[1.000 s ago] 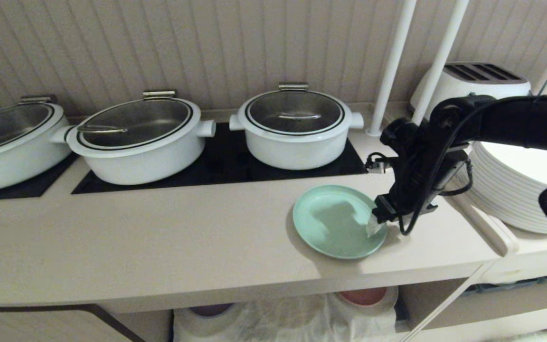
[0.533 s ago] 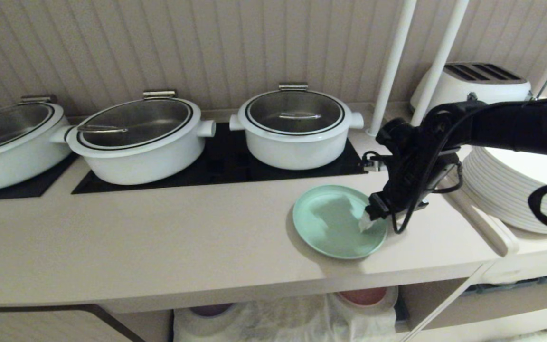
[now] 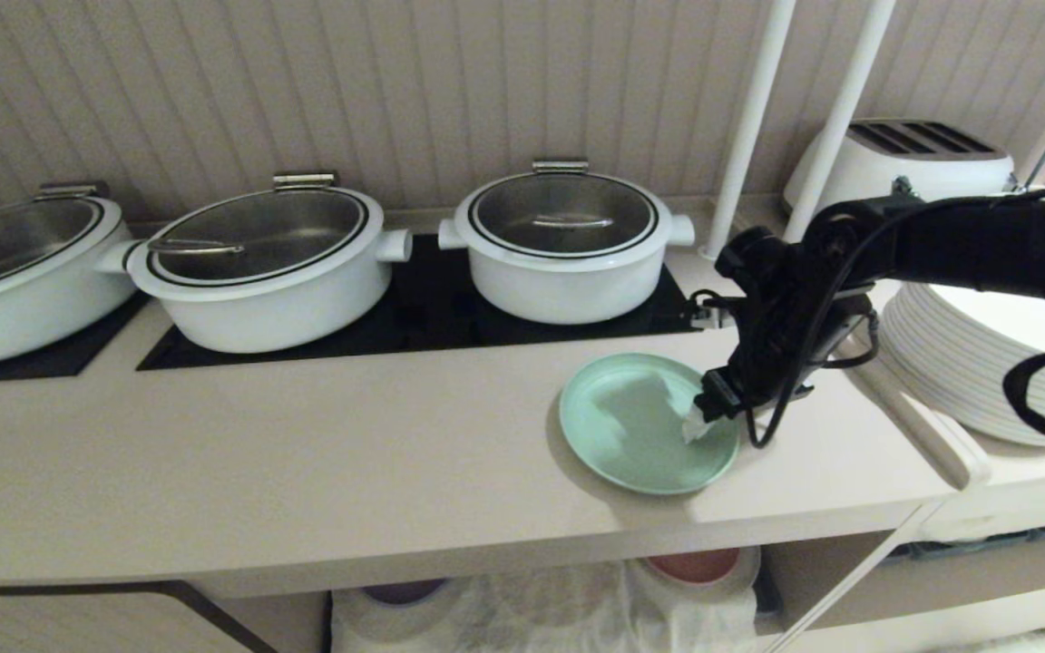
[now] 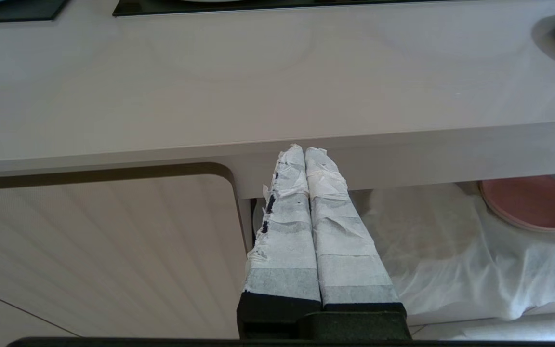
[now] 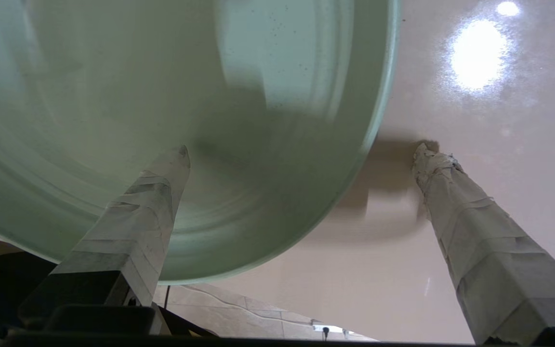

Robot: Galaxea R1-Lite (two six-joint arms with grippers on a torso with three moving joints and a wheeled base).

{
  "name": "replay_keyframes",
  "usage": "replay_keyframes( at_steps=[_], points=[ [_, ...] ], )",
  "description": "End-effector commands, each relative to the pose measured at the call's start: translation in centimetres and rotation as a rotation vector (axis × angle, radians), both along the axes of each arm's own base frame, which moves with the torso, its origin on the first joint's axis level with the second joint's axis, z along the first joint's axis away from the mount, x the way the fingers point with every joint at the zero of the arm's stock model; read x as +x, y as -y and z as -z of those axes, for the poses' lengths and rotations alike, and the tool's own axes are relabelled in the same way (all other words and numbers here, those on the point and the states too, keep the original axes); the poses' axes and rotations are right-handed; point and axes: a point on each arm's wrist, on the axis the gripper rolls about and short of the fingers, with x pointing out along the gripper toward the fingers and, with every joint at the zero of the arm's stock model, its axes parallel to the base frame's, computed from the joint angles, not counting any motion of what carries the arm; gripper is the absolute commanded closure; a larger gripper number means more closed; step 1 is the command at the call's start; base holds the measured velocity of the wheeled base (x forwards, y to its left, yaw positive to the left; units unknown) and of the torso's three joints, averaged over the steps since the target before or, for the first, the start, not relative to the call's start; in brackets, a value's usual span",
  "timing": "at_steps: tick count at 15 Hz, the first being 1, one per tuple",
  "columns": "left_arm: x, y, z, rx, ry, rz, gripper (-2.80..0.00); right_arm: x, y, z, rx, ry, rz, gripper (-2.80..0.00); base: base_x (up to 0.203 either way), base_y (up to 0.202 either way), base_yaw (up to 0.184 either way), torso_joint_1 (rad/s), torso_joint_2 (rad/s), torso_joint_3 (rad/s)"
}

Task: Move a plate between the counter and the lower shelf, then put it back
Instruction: Pick up the plate

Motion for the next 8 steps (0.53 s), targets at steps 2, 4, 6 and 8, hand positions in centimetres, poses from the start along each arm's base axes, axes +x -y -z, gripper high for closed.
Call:
replay_keyframes(
  at_steps=[2, 4, 6, 8],
  points=[
    [0.00, 0.00, 0.00, 0.000, 0.000, 0.000, 0.00, -0.14, -0.16, -0.05, 0.001, -0.004, -0.007, -2.80, 0.000, 0.000, 0.000, 0.000, 0.00, 0.000],
    [0.00, 0.00, 0.00, 0.000, 0.000, 0.000, 0.00, -0.05, -0.25, 0.01, 0.004, 0.002, -0.005, 0.00, 0.000, 0.000, 0.000, 0.000, 0.00, 0.000],
    [0.00, 0.00, 0.00, 0.000, 0.000, 0.000, 0.00, -0.07, -0.31, 0.01, 0.005, 0.002, -0.005, 0.00, 0.000, 0.000, 0.000, 0.000, 0.00, 0.000],
    [0.00, 0.00, 0.00, 0.000, 0.000, 0.000, 0.00, -0.07, -0.31, -0.06, 0.006, 0.006, -0.005, 0.00, 0.000, 0.000, 0.000, 0.000, 0.00, 0.000]
  ],
)
